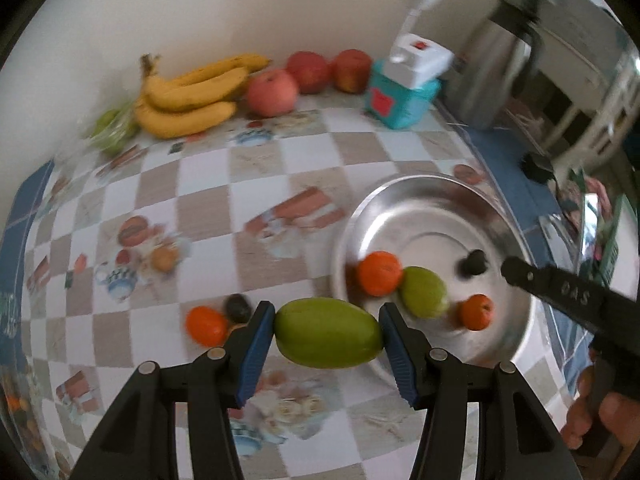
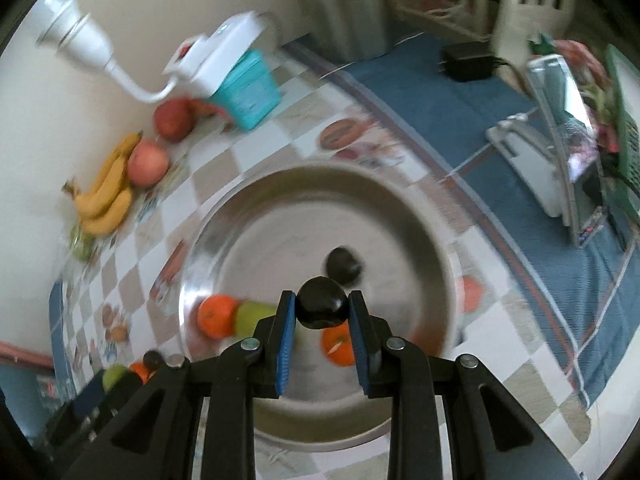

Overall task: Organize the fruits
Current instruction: 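Carry the mango and plum in both tools over the steel plate, then open the left tool to drop the mango while the right tool drops the plum into the plate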

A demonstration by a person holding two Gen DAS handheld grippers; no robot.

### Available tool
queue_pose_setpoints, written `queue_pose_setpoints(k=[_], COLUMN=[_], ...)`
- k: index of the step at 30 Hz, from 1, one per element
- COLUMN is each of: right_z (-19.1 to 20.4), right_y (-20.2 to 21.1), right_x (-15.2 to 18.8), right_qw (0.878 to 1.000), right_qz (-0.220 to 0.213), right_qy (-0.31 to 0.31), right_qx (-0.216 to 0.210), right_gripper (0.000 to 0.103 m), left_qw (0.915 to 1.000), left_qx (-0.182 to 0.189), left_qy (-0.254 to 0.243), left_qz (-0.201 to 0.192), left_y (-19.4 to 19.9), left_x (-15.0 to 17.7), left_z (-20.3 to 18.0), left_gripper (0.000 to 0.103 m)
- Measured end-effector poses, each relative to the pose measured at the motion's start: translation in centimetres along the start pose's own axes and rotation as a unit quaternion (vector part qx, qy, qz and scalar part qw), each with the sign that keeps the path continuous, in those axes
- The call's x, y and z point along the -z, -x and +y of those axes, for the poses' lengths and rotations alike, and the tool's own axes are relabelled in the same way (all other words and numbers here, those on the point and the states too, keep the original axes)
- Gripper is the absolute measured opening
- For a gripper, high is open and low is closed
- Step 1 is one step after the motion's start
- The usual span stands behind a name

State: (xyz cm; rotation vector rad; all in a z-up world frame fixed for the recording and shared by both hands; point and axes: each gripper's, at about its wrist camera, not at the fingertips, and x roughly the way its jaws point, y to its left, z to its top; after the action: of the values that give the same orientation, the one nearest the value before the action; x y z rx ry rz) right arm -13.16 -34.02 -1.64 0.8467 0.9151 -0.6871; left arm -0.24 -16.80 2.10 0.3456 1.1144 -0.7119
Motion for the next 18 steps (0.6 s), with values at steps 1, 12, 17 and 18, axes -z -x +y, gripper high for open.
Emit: queue_pose_setpoints(k=[1, 12, 17, 18], right_z=[-0.3, -0.5, -0.2, 0.0], right_y=[0.2, -1.6, -2.6, -2.8], right_x=[-0.1, -0.2, 0.0, 0.1], right_qw=[1.0, 1.0, 1.0, 1.0], right_qz=[-0.005, 0.0, 0.006, 0.007], right_qy=[-0.003, 0.005, 0.014, 0.015], right_qx=[0.002, -0.005, -0.009, -0.013], right_gripper=[0.027, 0.027, 0.027, 0.027], left_qw=[1.0, 0.9992, 0.9984, 0.9982], left_qx=[0.0, 0.011, 0.006, 0.007], left_qy=[-0.008, -0.036, -0.055, -0.058], left_qz=[-0.004, -0.012, -0.011, -0.012], left_y=[0.0, -1.8, -3.5, -3.7], left_x=[0.0, 0.1, 0.5, 0.6], left_z=[-0.7, -2.9, -3.9, -4.1], left_gripper=[0.057, 0.057, 0.057, 0.057])
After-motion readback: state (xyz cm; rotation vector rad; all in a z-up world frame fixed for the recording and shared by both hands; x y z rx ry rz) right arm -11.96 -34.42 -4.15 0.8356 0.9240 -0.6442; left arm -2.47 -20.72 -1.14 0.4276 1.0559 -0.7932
